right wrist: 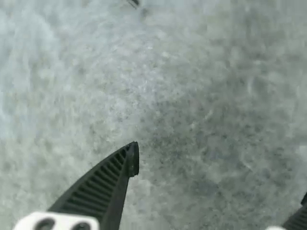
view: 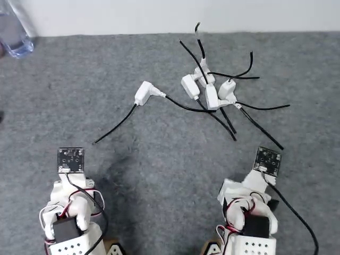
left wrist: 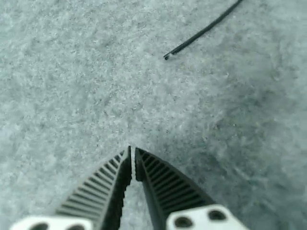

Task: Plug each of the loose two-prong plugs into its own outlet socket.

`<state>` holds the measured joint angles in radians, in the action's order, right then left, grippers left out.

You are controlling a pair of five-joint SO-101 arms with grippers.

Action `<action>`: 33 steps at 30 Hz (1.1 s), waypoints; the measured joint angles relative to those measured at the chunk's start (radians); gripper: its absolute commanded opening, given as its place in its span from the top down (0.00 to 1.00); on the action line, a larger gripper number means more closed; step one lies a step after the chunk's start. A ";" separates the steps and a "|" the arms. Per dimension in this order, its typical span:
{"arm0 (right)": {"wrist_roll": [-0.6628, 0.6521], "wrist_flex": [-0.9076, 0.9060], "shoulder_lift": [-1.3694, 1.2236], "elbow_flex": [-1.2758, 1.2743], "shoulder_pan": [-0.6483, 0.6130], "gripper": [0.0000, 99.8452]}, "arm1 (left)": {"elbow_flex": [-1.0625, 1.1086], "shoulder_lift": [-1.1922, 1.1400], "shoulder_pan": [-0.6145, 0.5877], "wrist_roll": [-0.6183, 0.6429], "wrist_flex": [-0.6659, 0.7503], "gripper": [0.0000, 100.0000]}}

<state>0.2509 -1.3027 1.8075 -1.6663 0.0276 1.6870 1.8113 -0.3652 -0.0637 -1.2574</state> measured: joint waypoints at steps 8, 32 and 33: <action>-0.015 -0.002 0.000 0.000 -0.026 0.51 | 0.000 0.000 0.000 0.025 0.000 0.99; -0.124 -0.002 0.000 0.000 -0.026 0.51 | 0.000 0.000 0.000 0.130 0.000 0.99; -0.124 -0.002 0.000 0.000 -0.026 0.51 | 0.000 0.000 0.000 0.130 0.000 0.99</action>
<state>0.1266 -1.3042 1.8075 -1.6663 0.0015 1.6870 1.8113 -0.3652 0.0667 -1.2574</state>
